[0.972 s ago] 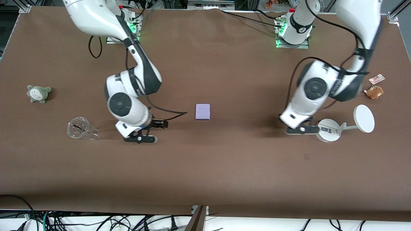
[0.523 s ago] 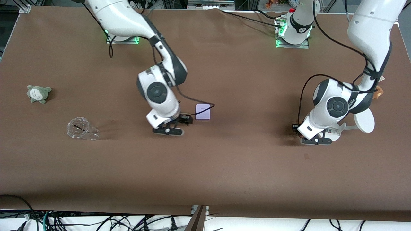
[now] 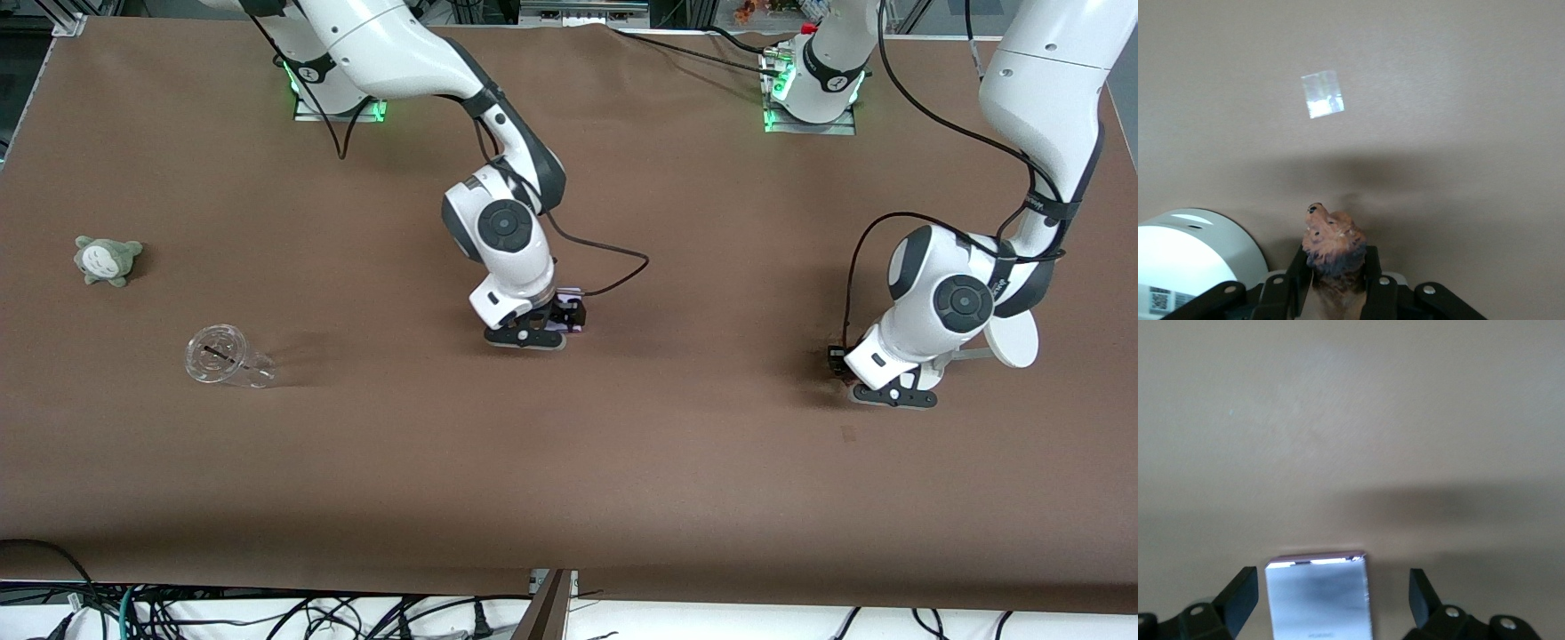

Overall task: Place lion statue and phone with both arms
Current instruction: 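Lower the lion beside the lamp base while the right gripper grasps the box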

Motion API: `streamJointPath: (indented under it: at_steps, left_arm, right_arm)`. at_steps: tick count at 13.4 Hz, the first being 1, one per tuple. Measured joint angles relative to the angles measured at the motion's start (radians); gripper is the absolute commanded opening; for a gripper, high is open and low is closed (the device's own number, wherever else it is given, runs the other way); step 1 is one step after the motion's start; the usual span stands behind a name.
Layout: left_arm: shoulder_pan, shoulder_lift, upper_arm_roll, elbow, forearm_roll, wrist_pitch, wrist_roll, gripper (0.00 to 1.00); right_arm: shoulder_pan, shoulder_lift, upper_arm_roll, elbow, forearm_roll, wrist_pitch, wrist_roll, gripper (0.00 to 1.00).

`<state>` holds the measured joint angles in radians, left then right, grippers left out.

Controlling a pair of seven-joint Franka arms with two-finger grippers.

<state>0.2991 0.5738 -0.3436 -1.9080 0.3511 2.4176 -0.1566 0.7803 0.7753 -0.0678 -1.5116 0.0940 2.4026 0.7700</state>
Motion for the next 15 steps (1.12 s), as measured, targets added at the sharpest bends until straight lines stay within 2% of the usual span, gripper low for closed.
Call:
streamJointPath:
  at_steps: [1, 6, 8, 11, 15]
  left_arm:
    - [0.001, 0.000, -0.001, 0.000, 0.000, -0.001, 0.002, 1.00]
    - [0.000, -0.003, -0.017, 0.004, 0.000, -0.002, 0.003, 1.00]
    - [-0.004, -0.013, -0.025, 0.018, 0.000, -0.045, 0.003, 1.00]
    - [-0.009, -0.058, -0.034, 0.081, 0.000, -0.203, 0.003, 1.00]
    - [-0.015, -0.133, -0.061, 0.232, 0.000, -0.500, 0.003, 1.00]
  right_arm:
    - [0.012, 0.007, 0.000, 0.000, 0.000, 0.006, 0.005, 1.00]
    - [0.040, 0.026, -0.001, 0.001, -0.009, 0.035, 0.004, 1.00]
    - [0.040, 0.026, -0.005, 0.001, -0.018, 0.039, -0.002, 1.00]
    - [0.040, 0.026, -0.008, 0.002, -0.020, 0.039, -0.031, 1.00]
    - [0.040, 0.032, -0.009, 0.002, -0.027, 0.040, -0.039, 1.00]
